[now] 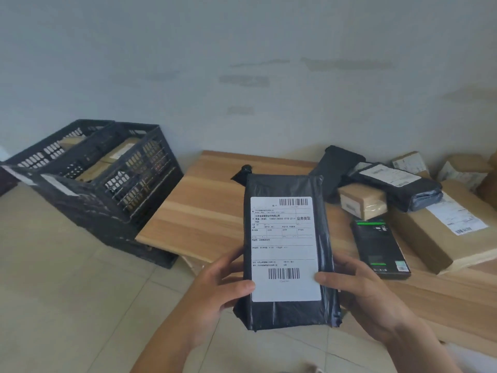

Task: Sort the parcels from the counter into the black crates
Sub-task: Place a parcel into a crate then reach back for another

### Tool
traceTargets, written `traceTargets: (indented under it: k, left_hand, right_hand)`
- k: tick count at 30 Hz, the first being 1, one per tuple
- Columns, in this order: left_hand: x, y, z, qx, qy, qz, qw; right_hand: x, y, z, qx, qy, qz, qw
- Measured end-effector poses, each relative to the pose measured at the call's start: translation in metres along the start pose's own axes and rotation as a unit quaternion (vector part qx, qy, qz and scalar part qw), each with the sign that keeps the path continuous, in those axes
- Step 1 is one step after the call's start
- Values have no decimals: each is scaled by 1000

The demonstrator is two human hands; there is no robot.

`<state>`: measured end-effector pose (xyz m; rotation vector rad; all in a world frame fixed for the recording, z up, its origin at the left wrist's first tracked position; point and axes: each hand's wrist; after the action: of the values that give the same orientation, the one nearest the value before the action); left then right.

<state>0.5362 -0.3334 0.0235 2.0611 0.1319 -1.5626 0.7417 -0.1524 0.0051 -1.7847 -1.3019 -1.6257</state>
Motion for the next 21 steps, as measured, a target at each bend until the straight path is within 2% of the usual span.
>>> traceTargets:
  k: [5,10,16,21]
  left_hand:
    - [11,73,82,-120,46,-23,992]
    - [43,149,154,-238,128,-64,961]
    - [88,224,215,-308,188,-78,929]
    - [105,249,248,-340,220,-78,911]
  right_hand:
    - [3,-37,-98,150,13,-45,988]
    - [-20,-62,-208,233,59,-48,970]
    - [-77,-74,-308,259,92,-111,955]
    - [-91,-85,-351,276,114,-140,944]
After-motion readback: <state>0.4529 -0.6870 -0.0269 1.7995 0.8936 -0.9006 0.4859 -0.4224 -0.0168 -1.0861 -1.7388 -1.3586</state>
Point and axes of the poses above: each hand's wrist, its own y-axis away from the middle knuckle, its own z-axis out of the back of the hand, x = y × z, and after that the axes turned 9 degrees about y, right-handed
